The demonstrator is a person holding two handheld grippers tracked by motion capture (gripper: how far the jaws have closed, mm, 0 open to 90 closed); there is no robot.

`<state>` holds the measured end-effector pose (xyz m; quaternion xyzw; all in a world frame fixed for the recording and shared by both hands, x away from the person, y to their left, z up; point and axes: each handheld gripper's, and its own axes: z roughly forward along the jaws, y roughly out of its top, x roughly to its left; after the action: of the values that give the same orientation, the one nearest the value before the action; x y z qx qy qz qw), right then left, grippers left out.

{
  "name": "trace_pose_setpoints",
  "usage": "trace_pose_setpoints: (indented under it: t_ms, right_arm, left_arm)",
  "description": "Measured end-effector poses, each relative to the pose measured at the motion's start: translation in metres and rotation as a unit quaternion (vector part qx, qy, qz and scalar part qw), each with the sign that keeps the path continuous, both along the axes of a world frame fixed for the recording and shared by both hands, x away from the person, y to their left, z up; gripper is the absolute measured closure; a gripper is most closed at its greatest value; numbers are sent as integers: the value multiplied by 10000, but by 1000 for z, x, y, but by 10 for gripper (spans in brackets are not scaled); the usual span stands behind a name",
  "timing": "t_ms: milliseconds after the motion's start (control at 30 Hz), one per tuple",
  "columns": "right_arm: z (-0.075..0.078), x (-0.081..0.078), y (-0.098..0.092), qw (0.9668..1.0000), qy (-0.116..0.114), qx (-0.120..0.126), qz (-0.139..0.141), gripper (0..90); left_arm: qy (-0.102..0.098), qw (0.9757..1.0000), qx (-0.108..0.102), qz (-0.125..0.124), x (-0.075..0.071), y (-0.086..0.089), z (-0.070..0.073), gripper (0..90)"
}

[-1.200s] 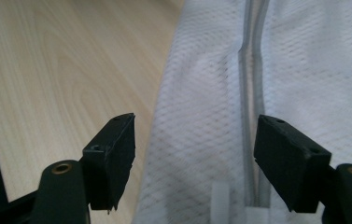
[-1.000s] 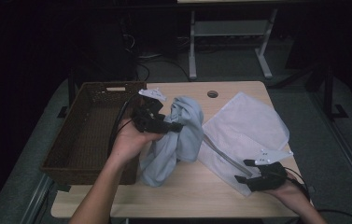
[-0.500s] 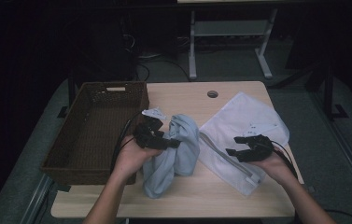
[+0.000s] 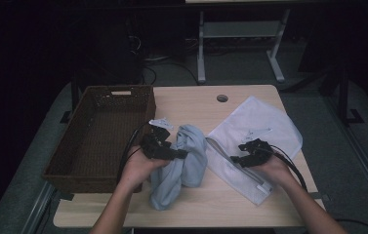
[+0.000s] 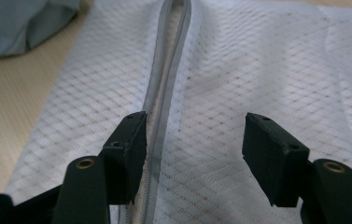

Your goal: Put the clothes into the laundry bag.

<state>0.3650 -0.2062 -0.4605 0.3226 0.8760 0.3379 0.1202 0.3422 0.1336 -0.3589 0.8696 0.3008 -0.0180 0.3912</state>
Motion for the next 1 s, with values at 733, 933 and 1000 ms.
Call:
trace_pose_setpoints:
  t_ms: [733,933,1000]
  right_arm:
    - [-6,4,-7,9996,256,104,-52,857]
    - [-1,3,-9,9995,176,214,-119,880]
    - [2,2,-10,9994,139,279,-132,884]
  left_arm:
    - [8,10000,23,-26,0,-1,-2,672]
    - [20,10000,32,-29,0,-2,-2,672]
    - [15,10000,35,-33,0,-1,-2,672]
